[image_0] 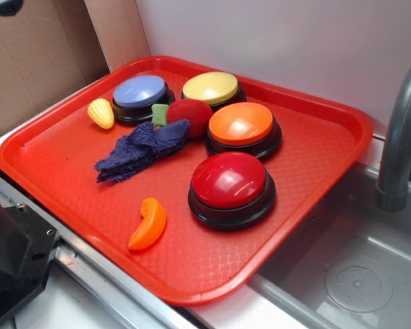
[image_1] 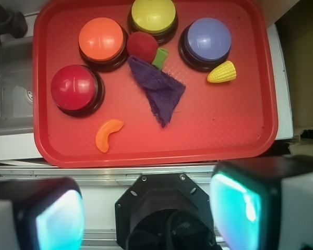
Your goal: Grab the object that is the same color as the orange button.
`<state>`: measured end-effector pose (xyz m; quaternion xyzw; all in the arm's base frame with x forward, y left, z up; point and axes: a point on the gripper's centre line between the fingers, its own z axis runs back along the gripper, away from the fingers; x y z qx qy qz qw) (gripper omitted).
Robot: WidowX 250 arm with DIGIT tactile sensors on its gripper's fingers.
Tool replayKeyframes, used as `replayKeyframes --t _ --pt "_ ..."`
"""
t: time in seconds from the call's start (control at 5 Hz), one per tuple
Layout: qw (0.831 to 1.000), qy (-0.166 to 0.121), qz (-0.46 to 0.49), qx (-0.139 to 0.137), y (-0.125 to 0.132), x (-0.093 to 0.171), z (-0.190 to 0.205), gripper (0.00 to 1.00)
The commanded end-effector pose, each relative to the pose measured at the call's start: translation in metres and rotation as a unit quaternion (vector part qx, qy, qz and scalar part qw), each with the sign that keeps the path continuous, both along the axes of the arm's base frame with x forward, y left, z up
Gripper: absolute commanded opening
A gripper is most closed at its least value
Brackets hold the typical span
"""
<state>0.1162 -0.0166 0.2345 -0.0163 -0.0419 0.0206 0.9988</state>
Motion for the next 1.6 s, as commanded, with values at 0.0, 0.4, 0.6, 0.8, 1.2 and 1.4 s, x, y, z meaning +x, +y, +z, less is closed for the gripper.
replayKeyframes --t 0.0,0.4,0.6,0.8,1.2,1.4 --pt "1.0 0.0 0.0 0.0 0.0 0.0 0.0 1.0" --pt "1.0 -0.015 0.016 -0.014 -0.021 0.017 -0.032 1.0" --pt "0.999 -0.026 0.031 -0.004 -0.036 0.019 -0.051 1.0" --pt "0.998 -0.009 0.051 -0.024 -0.047 0.024 -0.082 1.0" --pt "0.996 0.002 0.086 -0.027 -0.064 0.032 -0.131 1.0" --pt "0.996 0.015 0.087 -0.028 -0.075 0.034 -0.153 1.0"
